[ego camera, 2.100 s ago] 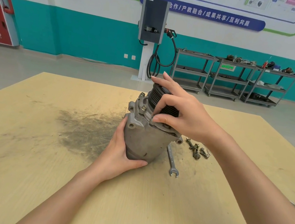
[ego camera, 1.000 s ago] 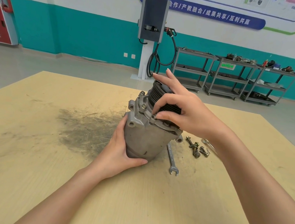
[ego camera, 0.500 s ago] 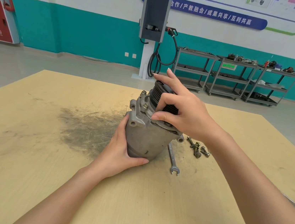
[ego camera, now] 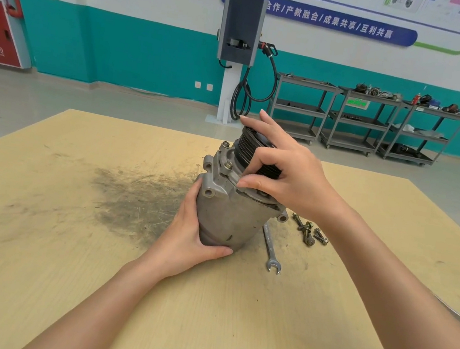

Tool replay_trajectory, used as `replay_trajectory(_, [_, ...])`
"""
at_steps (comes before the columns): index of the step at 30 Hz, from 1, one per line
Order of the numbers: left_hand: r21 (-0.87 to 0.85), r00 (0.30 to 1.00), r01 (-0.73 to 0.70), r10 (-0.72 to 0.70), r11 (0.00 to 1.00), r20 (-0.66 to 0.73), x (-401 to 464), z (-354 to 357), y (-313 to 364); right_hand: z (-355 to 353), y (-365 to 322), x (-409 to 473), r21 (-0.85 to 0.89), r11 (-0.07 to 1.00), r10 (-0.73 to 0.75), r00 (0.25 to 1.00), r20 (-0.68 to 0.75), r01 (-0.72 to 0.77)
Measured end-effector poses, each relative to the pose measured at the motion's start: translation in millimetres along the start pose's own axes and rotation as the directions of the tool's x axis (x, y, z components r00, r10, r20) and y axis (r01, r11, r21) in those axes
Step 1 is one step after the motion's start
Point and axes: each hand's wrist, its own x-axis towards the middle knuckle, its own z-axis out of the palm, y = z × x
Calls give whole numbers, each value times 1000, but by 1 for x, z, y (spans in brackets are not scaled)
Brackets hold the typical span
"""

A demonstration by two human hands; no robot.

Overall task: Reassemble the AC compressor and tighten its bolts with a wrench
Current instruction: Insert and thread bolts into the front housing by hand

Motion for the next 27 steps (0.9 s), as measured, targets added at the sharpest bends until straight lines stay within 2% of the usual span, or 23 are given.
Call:
replay_trajectory(2, [0, 1000, 0, 0, 1000, 5, 0, 0, 1, -5, 4, -1, 73, 997, -25, 998, 60, 21])
replay_trajectory(5, [5, 1000, 0, 0, 1000, 1, 0, 0, 1, -10, 8, 0, 77, 996, -50, 993, 108, 42])
replay_trajectory(11, [6, 1000, 0, 0, 1000, 0, 0, 0, 1, 3, 4, -1, 10, 1000, -20, 999, -40, 21])
replay_trajectory(17, [12, 1000, 2, -2, 1000, -2, 0, 0, 1, -8, 8, -2, 113, 992, -60, 994, 93, 49])
replay_trajectory(21, [11, 1000, 5, -5, 1000, -4, 0, 0, 1, 4, 3, -2, 57, 998, 14, 999, -44, -12])
replay_trajectory(23, [10, 1000, 6, -6, 1000, -2, 0, 0, 1, 5, 3, -2, 56, 998, 7, 998, -68, -4])
replay_trajectory(27, [10, 1000, 7, -7, 1000, 0, 0, 0, 1, -6, 8, -2, 113, 992, -62, 996, 66, 55])
